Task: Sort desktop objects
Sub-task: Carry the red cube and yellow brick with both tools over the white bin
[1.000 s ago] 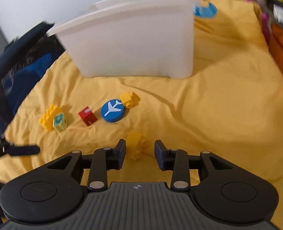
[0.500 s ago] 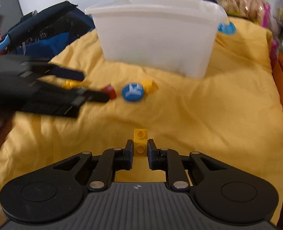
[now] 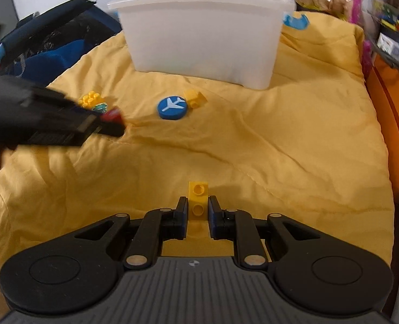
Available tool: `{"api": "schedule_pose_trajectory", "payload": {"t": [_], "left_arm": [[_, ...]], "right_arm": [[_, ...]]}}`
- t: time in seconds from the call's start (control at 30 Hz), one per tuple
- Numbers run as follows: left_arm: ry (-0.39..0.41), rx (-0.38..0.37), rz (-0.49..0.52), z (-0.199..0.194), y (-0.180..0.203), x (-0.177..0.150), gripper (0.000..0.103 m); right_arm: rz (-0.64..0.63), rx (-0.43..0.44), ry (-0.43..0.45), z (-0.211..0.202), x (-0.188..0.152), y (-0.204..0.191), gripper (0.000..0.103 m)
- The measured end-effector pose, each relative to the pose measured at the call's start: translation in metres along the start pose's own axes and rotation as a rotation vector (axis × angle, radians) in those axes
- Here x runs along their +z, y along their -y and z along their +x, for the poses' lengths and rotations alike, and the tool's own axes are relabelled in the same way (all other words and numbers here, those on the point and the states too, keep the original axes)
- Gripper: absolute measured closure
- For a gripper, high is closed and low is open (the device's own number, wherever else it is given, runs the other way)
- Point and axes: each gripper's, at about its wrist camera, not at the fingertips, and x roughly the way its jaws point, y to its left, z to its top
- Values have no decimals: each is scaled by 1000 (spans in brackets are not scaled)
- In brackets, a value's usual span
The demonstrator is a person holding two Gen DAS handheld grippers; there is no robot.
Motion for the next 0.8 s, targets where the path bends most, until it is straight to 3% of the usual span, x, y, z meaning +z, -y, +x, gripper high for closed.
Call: {"api": "schedule_pose_trajectory", "payload": {"t": [0.2,0.27,0.37,0.8], "left_arm": [[-25,31,1,-8,16,-30,80],[-41,37,-6,-4,16,-34,79],[-41,45,-12,-3,16,-36,76],[-40,53,-15,-3,20,-39,76]], "right_arm": [[-38,19,-26,11,-2,-10,83],[-40,21,-33,14,-4,-12,75],[-51,17,-20,11,-7,-14,71],[-31,6,-20,7,-5,-9,70]]}}
